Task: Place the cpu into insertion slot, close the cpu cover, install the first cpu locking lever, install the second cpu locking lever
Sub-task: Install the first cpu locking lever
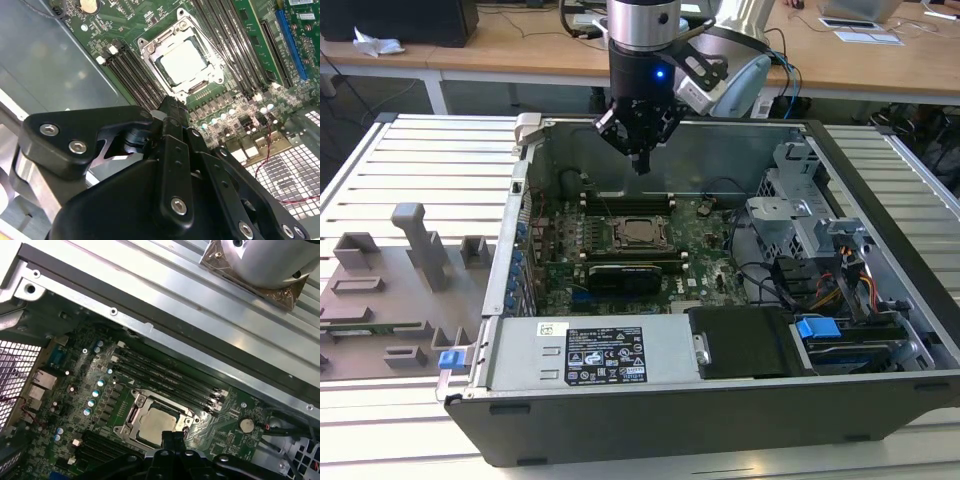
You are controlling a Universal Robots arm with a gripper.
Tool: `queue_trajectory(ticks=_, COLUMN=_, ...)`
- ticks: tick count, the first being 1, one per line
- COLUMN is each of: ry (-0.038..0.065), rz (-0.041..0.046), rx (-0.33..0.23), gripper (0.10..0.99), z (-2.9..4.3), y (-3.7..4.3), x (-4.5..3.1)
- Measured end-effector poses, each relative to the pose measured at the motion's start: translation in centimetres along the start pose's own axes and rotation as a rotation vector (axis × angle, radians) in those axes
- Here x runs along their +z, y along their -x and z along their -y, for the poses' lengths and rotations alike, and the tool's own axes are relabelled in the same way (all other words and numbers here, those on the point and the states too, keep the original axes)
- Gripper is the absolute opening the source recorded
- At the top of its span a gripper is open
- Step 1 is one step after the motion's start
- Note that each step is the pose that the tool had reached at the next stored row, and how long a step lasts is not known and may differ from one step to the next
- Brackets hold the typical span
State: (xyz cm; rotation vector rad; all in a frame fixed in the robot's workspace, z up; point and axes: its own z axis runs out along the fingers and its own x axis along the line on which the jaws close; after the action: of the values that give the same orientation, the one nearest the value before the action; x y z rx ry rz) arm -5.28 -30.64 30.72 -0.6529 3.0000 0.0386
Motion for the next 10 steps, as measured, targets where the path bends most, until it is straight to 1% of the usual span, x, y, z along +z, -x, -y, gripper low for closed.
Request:
queue_trajectory(ticks=1, ry=-0.001, rz=0.0, rx=0.013, gripper=0.106, z=0.0, y=0.0, x=0.0)
queue_trajectory(ticks=2, ry=-0.003, rz=0.0001, rx=0.037, gripper=0.106, z=0.0, y=0.0, x=0.01)
queue_trajectory(ticks=6, ry=-0.009, rz=0.0001, rx=0.094, gripper=0.106, z=0.0, y=0.0, x=0.01)
queue_trajectory(ticks=7, ry=-0.009, rz=-0.0011, rx=0.111, gripper=0.106, z=0.0, y=0.0, x=0.02)
queue_trajectory(ticks=8, ry=0.0, rz=-0.0278, rx=0.121, gripper=0.106, z=-0.01, y=-0.01, x=0.06)
queue_trajectory(ticks=9, ry=0.008, rz=-0.0479, rx=0.128, gripper=0.106, z=-0.01, y=0.0, x=0.07)
queue_trajectory(ticks=10, ry=0.013, rz=-0.0617, rx=0.132, gripper=0.106, z=0.0, y=0.0, x=0.09)
